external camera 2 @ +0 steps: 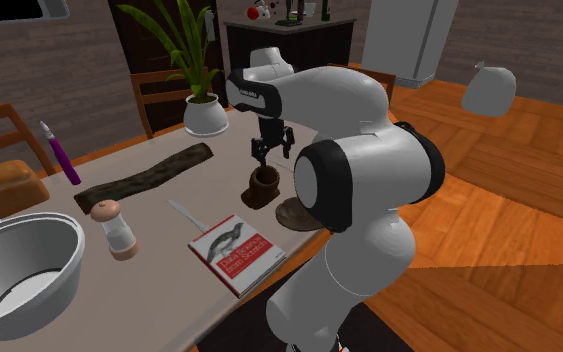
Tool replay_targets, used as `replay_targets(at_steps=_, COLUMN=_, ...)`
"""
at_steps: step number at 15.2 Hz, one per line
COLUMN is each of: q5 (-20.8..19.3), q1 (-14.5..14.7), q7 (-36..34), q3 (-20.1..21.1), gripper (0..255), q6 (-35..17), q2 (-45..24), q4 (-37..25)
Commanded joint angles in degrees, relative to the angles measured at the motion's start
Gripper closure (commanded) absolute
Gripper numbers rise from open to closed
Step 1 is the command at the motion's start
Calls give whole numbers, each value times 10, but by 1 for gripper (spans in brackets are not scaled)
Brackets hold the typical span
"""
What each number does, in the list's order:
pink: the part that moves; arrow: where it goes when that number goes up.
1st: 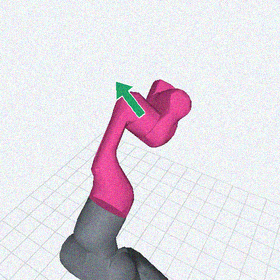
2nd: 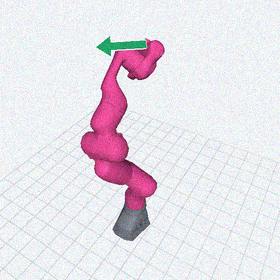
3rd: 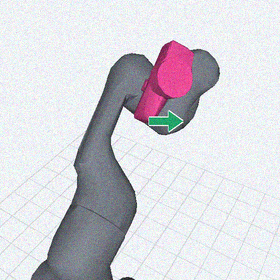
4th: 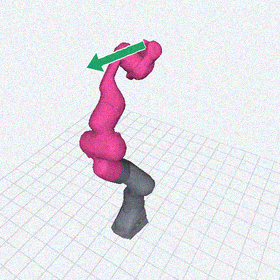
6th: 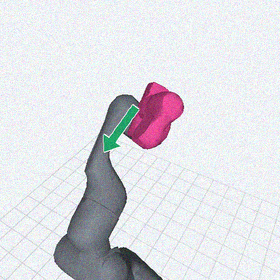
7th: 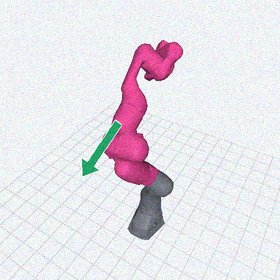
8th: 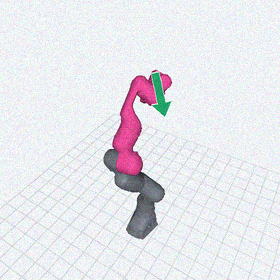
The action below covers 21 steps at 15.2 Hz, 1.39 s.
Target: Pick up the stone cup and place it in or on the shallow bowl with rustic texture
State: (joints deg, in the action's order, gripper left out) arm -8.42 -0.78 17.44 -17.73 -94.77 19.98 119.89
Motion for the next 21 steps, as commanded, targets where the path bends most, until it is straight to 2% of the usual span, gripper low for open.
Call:
replay_targets(at_steps=1, q5=-1, q1=-1, q7=4, q3=-3, gripper=0, q6=-15, q2=-2, q4=13)
replay_targets(at_steps=6, q5=-4, q1=-3, q7=2, q3=-6, gripper=0, q6=-49, q2=1, q4=50)
replay_targets(at_steps=14, q5=-4, q1=-3, q7=2, q3=-6, gripper=0, q6=-49, q2=1, q4=50)
replay_targets(at_steps=15, q5=-4, q1=-3, q7=2, q3=-6, gripper=255, q6=-49, q2=1, q4=50)
replay_targets(at_steps=21, q5=-4, q1=-3, q7=2, q3=-6, gripper=255, q6=-49, q2=1, q4=50)
